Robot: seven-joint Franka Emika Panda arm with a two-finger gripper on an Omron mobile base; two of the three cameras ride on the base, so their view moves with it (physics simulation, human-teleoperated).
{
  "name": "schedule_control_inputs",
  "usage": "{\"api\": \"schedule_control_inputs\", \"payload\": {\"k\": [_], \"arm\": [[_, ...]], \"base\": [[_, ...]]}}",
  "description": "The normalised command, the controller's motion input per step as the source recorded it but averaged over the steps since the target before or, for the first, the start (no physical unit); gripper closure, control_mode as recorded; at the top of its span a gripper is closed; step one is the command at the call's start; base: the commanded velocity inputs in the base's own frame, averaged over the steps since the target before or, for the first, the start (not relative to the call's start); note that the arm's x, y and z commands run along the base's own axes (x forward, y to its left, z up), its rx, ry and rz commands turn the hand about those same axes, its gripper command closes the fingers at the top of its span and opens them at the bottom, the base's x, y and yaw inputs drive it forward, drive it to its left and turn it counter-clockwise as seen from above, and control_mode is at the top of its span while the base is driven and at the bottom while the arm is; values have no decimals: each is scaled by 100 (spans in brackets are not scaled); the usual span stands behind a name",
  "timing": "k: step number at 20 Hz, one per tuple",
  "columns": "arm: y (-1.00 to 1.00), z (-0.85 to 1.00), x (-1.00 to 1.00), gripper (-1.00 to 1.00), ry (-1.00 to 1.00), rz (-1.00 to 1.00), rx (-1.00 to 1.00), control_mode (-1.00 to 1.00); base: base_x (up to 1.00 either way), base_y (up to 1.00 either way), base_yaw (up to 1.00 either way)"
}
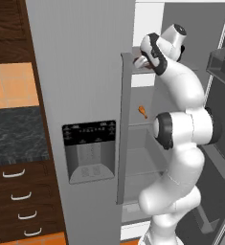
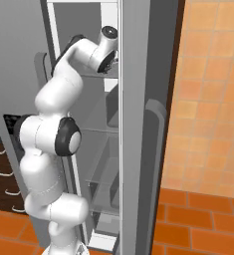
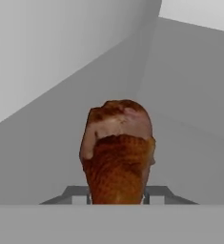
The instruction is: Place one avocado and one chicken drumstick in each tupperware on the nearby counter, to pack two identical lunches.
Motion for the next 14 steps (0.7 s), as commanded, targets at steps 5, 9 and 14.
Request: {"api": "schedule_control_inputs", "payload": {"k": [5, 9, 14], "arm": [[-2, 0, -100, 100, -17, -4, 0, -100], [0, -7, -100, 100, -15, -13, 0, -100], [0, -1, -100, 100, 0, -17, 0, -100]], "base": [[0, 0, 0], [0, 0, 0], [0, 0, 0]]}}
